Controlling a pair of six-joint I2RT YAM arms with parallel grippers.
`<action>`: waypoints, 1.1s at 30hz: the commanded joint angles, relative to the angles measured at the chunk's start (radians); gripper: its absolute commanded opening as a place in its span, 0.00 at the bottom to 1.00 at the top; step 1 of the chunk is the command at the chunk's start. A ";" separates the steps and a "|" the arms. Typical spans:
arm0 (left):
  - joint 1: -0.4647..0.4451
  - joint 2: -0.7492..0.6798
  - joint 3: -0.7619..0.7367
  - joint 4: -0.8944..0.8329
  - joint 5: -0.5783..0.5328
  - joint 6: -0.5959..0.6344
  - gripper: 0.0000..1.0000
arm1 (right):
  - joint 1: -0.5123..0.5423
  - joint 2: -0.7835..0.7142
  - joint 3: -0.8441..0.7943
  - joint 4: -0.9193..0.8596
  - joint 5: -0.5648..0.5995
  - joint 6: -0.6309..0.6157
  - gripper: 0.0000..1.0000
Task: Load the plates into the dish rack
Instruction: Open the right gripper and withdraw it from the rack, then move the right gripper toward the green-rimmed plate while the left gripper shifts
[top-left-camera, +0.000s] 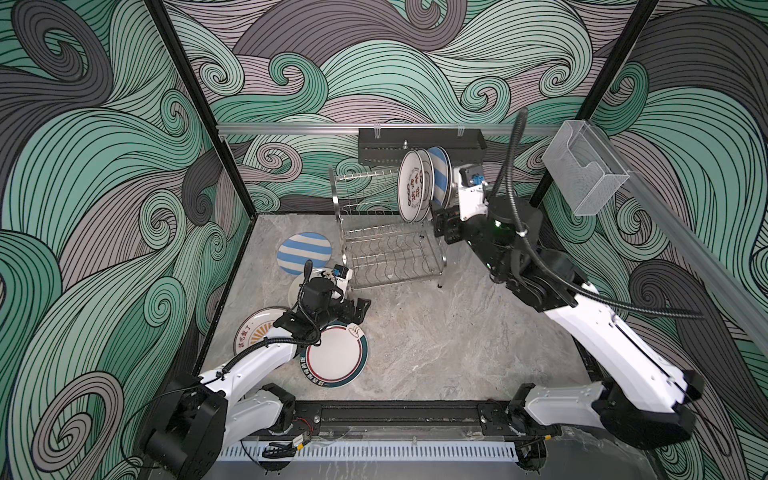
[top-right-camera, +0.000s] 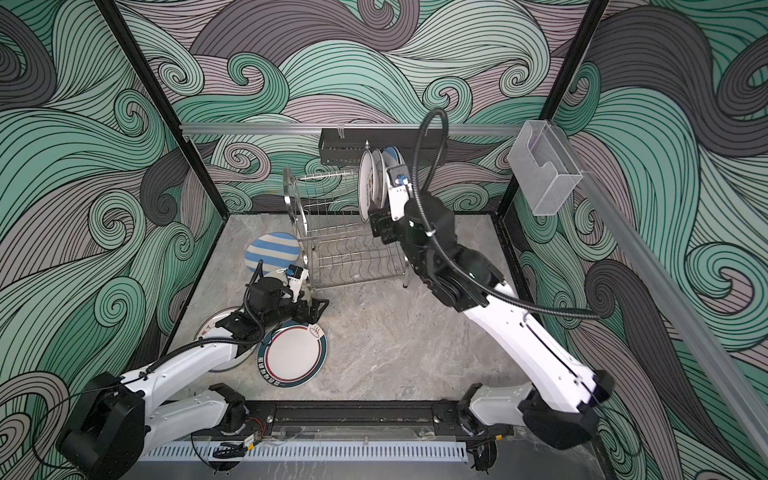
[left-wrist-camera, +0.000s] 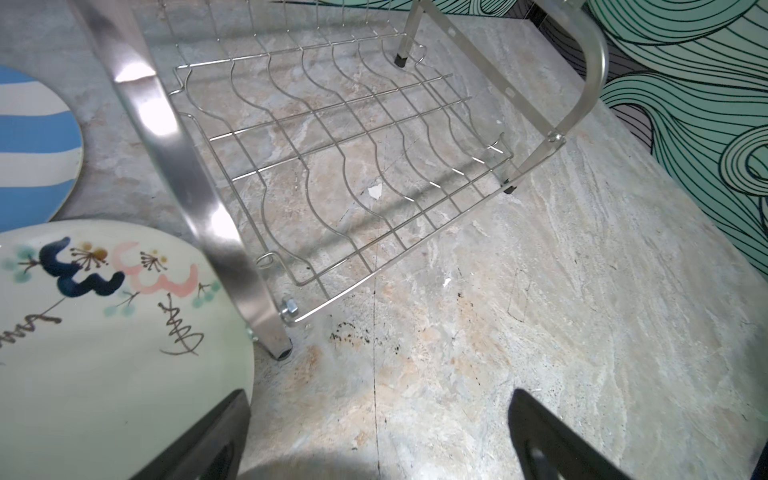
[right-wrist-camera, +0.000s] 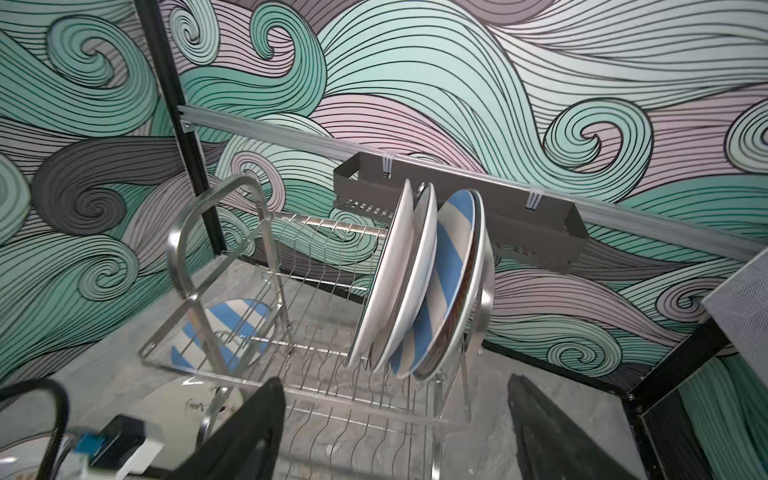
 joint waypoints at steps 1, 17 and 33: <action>-0.004 -0.043 0.055 -0.112 0.014 -0.051 0.99 | -0.004 -0.082 -0.181 -0.005 -0.116 0.068 0.86; -0.004 -0.268 0.023 -0.518 -0.332 -0.347 0.98 | -0.004 -0.379 -0.780 0.132 -0.425 0.301 0.94; 0.013 -0.294 -0.037 -0.701 -0.455 -0.505 0.99 | -0.006 0.007 -0.985 0.510 -0.761 0.439 0.89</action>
